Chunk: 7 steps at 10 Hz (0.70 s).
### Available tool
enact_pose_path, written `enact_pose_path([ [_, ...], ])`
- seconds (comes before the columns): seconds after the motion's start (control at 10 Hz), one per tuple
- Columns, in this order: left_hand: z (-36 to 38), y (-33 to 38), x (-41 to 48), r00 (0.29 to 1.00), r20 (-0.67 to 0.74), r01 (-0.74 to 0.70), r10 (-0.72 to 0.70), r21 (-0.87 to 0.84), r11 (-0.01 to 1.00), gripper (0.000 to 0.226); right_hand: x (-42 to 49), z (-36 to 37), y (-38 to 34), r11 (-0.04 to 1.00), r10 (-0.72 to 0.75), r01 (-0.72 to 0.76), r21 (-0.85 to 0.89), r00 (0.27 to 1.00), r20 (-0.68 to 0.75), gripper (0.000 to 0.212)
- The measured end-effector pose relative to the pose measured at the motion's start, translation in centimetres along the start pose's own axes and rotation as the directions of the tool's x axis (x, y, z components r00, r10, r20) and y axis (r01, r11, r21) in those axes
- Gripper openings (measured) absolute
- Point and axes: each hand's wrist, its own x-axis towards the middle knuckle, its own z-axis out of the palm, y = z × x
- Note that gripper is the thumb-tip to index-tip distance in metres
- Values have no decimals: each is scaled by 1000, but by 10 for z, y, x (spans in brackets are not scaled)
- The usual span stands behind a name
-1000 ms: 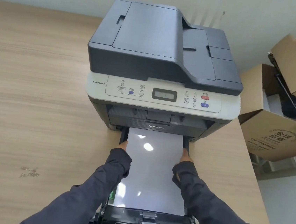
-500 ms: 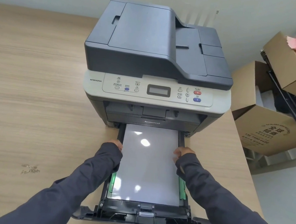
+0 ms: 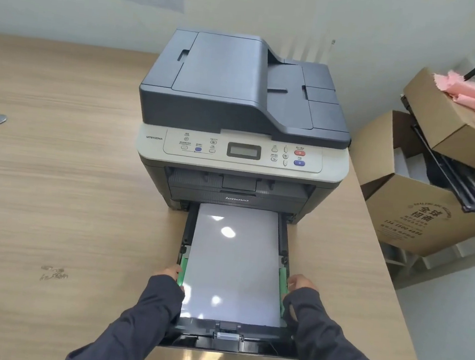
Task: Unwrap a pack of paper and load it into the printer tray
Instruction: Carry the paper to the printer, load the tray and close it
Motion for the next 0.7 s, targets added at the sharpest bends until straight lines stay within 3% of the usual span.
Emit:
enact_pose_path([
  [0.1, 3, -15, 1, 998, 48, 52, -50, -59, 997, 44, -7, 12, 12, 996, 20, -15, 91, 999, -47, 47],
  [0.3, -5, -9, 13, 987, 156, -47, 33, 85, 995, 50, -6, 9, 11, 950, 23, -37, 311, 999, 49, 51],
  [0.4, -10, -4, 16, 973, 226, -79, 52, 112, 991, 53, -7, 5, 11, 956, 11, -25, 293, 999, 47, 51],
  [0.5, -13, -5, 14, 963, 262, -123, 71, 189, 974, 56, -10, 2, 9, 967, -15, -6, 253, 996, 83, 52],
  [0.6, -15, -8, -4, 943, 293, -258, 156, 350, 901, 57, -15, 3, 8, 988, -152, 152, 22, 988, -11, 55],
  [0.7, -24, -24, -32, 855, 365, -516, 368, 531, 672, 54, -40, 3, 8, 853, -486, 472, -222, 874, -10, 49],
])
